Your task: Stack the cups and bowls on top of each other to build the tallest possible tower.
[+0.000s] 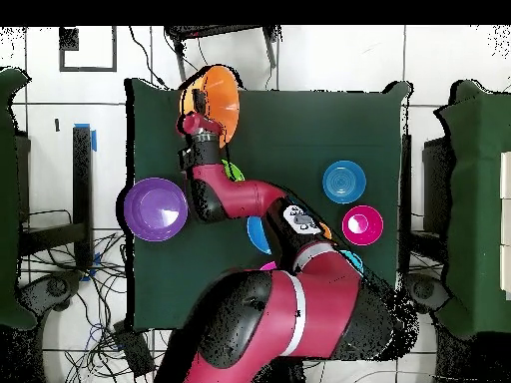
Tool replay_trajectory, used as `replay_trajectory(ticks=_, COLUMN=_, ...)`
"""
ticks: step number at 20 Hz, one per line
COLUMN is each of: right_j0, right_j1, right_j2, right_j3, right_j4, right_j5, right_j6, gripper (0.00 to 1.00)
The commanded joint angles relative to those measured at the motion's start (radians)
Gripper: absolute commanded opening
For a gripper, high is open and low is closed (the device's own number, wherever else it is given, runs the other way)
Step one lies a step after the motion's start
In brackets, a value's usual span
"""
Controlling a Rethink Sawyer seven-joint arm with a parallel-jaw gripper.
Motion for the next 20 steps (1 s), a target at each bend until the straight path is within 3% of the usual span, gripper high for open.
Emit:
replay_trajectory(ticks=1, right_j0=-0.041, right_j1=0.106, right_j2=0.038, right_j3=0.052, right_j4=-0.072, right_j5=0.398, right_j6=0.131, gripper=0.00)
replay_trajectory(ticks=20, right_j0=-0.217, right_j1=0.146, right_j2=0.203, right_j3=0.018, right_j4=-0.261, right_j5=0.595, right_j6=0.085, gripper=0.00)
